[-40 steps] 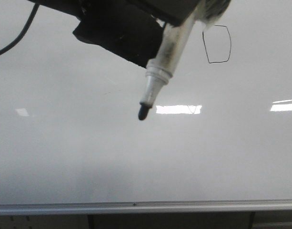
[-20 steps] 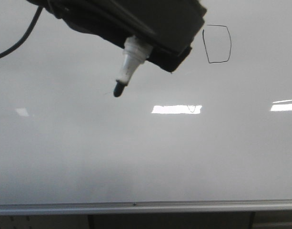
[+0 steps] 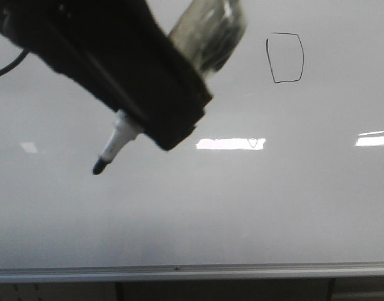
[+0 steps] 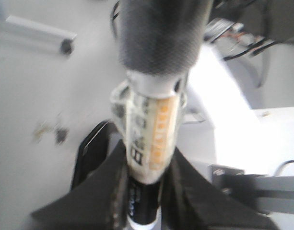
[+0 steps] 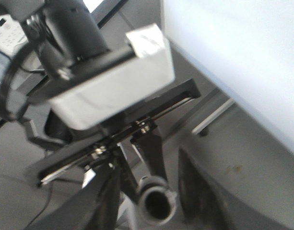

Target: Write number 0 on whiteboard

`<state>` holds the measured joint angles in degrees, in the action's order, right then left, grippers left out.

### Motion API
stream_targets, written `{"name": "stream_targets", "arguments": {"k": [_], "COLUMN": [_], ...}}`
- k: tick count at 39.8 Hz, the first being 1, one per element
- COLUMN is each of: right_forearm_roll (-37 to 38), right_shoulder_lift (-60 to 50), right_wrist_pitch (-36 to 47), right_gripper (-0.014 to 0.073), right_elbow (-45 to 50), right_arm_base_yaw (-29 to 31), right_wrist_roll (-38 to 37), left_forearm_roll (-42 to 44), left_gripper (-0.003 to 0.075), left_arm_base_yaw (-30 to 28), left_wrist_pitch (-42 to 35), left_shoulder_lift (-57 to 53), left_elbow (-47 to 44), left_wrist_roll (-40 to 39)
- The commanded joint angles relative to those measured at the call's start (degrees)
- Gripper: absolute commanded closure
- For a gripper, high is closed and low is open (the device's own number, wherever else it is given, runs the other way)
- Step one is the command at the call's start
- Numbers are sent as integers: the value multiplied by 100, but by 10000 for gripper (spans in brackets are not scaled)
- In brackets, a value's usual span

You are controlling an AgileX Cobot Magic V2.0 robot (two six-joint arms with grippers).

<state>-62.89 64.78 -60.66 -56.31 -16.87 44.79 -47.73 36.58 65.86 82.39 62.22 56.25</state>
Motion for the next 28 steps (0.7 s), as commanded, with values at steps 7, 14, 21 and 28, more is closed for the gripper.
{"name": "stream_targets", "arguments": {"k": [7, 14, 21, 28], "right_forearm_roll": [430, 701, 701, 701], "right_shoulder_lift": [-897, -1865, -2938, -3821], "right_wrist_pitch": [1225, 2457, 3507, 3810], "right_gripper": [274, 363, 595, 662], "right_elbow": [65, 1083, 2286, 3041], "right_arm_base_yaw": [20, 20, 20, 20], "right_wrist_roll": [222, 222, 222, 222], "left_forearm_roll": [1779, 2431, 3222, 3724], "left_gripper": [739, 739, 739, 739], "left_arm_base_yaw": [-693, -1578, -2359, -3078], "left_wrist_pitch": [-1329, -1792, -1995, -2151], "left_shoulder_lift": [-198, -198, -198, -198], "left_elbow": [134, 134, 134, 134], "left_wrist_roll": [-2600, -3557, -4174, -4606]}}
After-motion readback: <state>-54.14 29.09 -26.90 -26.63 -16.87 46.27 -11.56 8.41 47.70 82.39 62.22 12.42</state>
